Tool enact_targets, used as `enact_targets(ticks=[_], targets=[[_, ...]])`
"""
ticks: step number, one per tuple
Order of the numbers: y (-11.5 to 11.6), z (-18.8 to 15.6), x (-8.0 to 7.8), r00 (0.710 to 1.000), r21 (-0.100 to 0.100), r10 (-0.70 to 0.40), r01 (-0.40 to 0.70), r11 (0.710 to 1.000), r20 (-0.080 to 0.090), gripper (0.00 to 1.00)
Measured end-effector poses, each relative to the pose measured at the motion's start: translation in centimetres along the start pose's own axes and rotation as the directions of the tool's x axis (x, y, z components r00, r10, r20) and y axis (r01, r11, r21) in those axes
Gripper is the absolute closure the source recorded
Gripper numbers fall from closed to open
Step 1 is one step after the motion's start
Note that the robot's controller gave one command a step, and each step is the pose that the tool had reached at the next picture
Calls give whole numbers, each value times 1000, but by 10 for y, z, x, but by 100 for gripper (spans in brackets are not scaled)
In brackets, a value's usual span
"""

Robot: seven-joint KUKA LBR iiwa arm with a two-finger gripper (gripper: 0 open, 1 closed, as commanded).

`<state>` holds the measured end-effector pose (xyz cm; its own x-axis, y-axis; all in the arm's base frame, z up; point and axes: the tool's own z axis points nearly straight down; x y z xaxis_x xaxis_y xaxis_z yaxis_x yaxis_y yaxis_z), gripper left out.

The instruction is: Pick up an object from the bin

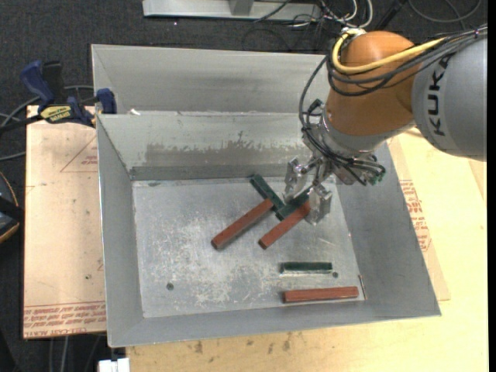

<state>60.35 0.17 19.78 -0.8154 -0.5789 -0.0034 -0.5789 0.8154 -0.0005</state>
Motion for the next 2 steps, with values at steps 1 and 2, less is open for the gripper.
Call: enact_targets(ticks=[1, 2], targets=[[1, -5, 1, 1000, -5, -1, 1, 1000, -7, 0], [-6, -95, -2, 1000, 0, -22, 22, 1000, 1, 100]])
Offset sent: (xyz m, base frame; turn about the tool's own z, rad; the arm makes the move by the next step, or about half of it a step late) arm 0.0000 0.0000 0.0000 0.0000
